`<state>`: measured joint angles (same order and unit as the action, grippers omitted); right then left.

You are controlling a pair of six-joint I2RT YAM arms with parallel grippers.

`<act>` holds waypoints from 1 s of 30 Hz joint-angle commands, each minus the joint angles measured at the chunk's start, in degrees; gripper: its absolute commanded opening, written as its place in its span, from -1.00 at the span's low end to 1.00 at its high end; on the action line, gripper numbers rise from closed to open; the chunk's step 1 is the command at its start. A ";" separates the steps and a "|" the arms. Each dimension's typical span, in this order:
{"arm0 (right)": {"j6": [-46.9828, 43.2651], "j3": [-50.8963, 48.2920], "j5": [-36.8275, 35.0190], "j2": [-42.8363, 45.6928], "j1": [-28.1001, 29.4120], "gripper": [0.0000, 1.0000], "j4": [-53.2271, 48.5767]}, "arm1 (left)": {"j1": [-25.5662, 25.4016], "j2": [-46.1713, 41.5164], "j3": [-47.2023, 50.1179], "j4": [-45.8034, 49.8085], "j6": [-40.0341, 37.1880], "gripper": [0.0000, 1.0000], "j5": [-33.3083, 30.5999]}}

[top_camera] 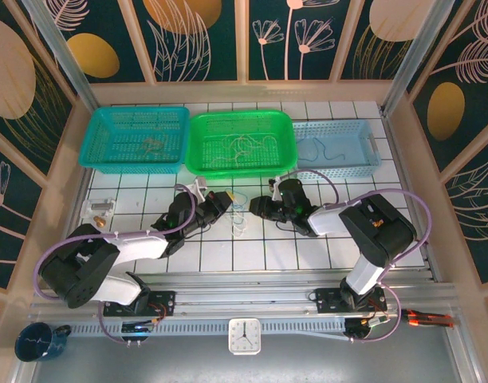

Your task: Untangle the cables

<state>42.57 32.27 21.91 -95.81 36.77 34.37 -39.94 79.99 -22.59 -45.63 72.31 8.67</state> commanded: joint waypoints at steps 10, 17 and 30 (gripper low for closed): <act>0.02 2.04 0.27 -1.89 -0.34 -0.11 3.07 | 0.37 -0.98 -2.72 -1.59 -1.65 -1.00 4.35; 0.53 4.50 3.32 -4.33 -0.08 -0.07 6.41 | 0.33 -3.13 -6.02 -1.66 -1.39 -1.00 7.08; 0.24 4.64 6.76 -4.57 -0.38 -0.29 11.30 | 0.33 -3.90 -7.47 -4.33 0.90 -1.00 10.39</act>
<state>42.59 35.75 27.40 -99.70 36.73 42.74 -39.94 76.75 -29.15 -46.70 72.20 17.34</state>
